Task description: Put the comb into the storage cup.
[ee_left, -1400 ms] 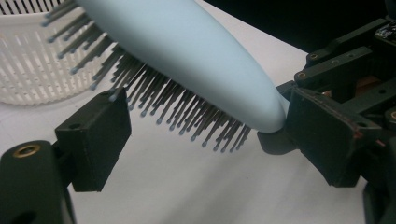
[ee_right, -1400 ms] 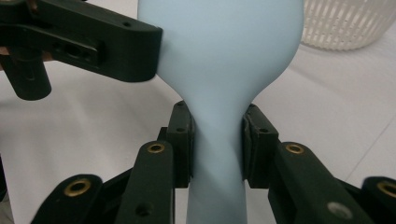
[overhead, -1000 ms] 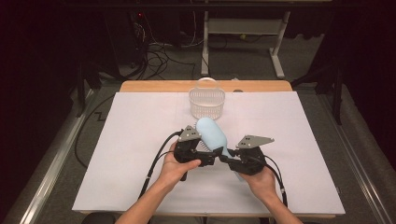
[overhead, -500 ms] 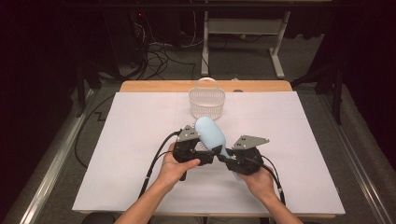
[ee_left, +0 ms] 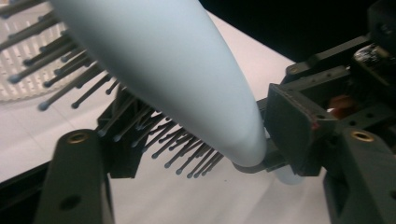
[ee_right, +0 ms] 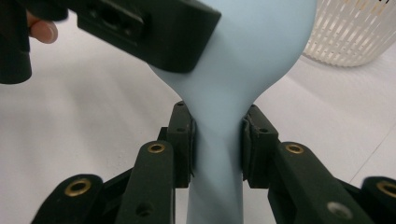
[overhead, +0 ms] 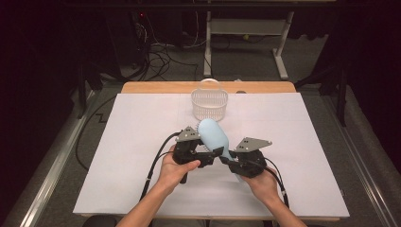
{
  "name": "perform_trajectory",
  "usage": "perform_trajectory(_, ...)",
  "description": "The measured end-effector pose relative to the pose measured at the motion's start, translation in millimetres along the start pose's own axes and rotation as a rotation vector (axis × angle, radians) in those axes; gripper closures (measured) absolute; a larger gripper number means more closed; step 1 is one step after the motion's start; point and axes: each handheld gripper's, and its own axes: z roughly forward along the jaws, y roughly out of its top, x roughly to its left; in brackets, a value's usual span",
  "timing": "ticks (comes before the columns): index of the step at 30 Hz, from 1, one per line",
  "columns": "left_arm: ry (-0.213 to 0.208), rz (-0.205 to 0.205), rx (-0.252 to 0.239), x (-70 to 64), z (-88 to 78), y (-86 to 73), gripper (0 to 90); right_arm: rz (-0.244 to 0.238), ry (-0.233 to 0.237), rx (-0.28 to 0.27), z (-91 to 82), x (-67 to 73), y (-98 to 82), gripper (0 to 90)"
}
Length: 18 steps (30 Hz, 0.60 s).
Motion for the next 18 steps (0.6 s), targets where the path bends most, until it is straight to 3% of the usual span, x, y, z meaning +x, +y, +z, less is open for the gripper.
perform_trajectory(3, -0.052, -0.047, -0.022, 2.8, -3.6, 3.2, 43.4, -0.002, -0.003, 0.000, -1.0, 0.5, 0.0, 70.1)
perform_trajectory(8, -0.044, -0.012, -0.004, -1.1, -4.5, 7.1, 47.0, -0.003, -0.004, 0.006, 0.1, 0.8, -0.1, 70.1)
perform_trajectory(18, -0.085, -0.026, -0.007, -3.5, -11.3, 13.6, 52.5, -0.015, 0.001, -0.006, -0.9, 2.0, 1.2, 69.8)
